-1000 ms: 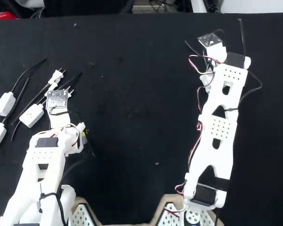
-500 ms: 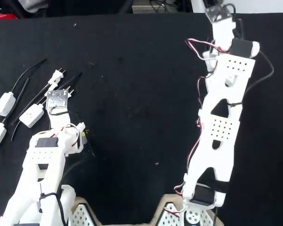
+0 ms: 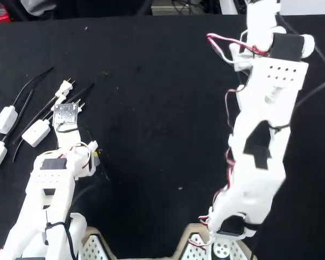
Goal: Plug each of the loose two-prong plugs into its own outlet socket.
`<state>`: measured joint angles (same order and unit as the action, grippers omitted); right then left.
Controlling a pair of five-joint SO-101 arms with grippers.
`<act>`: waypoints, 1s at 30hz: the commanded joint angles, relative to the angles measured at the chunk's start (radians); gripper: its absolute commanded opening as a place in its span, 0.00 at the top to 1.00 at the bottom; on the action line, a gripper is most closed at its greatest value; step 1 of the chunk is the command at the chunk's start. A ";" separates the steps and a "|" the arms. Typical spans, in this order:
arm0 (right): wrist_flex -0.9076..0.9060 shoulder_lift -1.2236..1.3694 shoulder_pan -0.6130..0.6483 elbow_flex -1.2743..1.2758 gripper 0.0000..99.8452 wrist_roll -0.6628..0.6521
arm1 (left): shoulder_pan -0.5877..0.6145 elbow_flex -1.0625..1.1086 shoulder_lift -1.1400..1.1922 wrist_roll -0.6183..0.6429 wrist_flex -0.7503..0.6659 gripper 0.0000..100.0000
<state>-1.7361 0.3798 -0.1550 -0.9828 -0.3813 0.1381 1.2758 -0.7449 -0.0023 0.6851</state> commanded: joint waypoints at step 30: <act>0.957 -0.929 0.440 1.894 0.80 0.296 | 0.013 -0.004 -0.021 -0.006 -0.008 0.78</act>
<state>-0.9505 -0.4872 0.2685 0.7940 -0.1312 0.1381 1.2758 -0.7449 -0.0023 0.6851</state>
